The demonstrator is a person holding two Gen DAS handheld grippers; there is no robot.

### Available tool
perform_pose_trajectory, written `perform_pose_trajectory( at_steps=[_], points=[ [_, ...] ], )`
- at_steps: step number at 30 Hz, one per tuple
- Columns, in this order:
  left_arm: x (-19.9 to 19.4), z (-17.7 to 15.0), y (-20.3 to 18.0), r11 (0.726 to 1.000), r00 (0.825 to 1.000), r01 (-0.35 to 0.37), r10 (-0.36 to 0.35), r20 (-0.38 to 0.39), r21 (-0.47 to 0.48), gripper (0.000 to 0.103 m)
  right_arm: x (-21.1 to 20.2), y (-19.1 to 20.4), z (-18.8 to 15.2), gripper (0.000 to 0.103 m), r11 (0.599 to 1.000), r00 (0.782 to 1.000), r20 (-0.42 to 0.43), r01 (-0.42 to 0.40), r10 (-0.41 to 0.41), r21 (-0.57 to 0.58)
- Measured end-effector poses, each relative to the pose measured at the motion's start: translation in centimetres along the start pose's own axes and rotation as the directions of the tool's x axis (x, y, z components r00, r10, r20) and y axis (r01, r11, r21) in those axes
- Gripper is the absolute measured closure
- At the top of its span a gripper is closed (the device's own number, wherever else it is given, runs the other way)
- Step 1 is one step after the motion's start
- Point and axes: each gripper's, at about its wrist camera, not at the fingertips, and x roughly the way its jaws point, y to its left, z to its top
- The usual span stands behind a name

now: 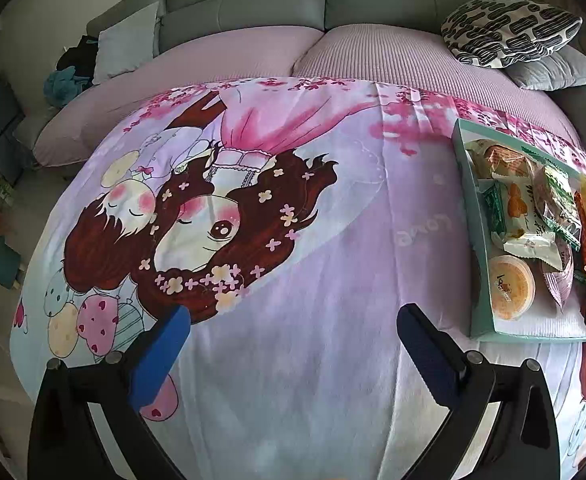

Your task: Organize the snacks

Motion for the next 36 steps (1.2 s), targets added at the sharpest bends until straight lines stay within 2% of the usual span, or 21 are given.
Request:
perform_pose_trajectory(
  at_steps=[6, 36],
  points=[
    [0.19, 0.09, 0.11, 1.000, 1.000, -0.003, 0.003, -0.010, 0.004, 0.000, 0.42, 0.14, -0.07, 0.000, 1.000, 1.000, -0.027, 0.014, -0.014, -0.008],
    [-0.41, 0.15, -0.20, 1.000, 1.000, -0.006, 0.006, -0.008, 0.018, 0.000, 0.11, 0.22, -0.11, 0.000, 1.000, 0.999, -0.033, 0.016, -0.016, -0.012]
  ],
)
